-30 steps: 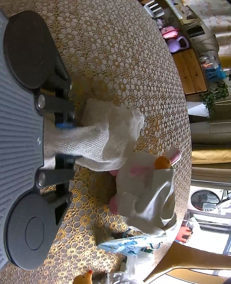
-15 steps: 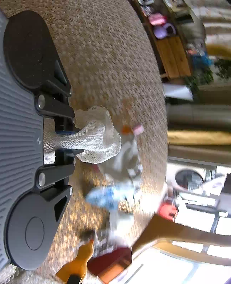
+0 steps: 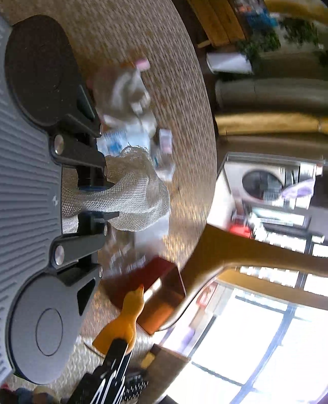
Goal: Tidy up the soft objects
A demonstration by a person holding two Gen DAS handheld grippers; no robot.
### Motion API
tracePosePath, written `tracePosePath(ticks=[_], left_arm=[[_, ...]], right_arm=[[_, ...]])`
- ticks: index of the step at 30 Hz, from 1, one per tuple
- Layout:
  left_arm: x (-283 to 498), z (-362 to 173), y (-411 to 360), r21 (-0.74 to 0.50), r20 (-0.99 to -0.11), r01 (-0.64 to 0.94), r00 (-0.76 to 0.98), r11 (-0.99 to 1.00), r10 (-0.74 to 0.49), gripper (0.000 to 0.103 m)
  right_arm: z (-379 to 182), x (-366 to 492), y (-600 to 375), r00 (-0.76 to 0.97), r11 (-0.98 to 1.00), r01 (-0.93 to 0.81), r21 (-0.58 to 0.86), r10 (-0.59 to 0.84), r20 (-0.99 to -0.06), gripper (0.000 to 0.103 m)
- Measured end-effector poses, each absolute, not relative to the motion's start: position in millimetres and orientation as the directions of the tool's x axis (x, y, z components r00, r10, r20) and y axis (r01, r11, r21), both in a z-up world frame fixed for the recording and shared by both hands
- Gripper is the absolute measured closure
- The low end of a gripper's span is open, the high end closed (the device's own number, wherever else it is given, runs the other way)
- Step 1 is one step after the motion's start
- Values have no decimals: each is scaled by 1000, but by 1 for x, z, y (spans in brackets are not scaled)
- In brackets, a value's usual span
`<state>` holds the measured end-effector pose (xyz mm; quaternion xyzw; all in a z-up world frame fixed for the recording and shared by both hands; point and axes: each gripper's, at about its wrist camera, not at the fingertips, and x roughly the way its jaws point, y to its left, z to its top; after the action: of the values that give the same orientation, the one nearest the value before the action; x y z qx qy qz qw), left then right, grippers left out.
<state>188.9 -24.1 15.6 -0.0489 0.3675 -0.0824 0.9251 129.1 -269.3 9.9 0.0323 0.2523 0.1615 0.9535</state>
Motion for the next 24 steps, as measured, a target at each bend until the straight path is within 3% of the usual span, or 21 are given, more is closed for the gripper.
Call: tracePosePath(ticks=[17, 24], left_arm=[[291, 16, -181, -171, -669, 367, 638, 915, -381, 89], [344, -9, -243, -157, -695, 406, 602, 900, -393, 89]], right_arm=[[-2, 193, -345, 876, 995, -80, 63, 101, -471, 82], [-12, 231, -372, 879, 999, -42, 25, 49, -474, 85]])
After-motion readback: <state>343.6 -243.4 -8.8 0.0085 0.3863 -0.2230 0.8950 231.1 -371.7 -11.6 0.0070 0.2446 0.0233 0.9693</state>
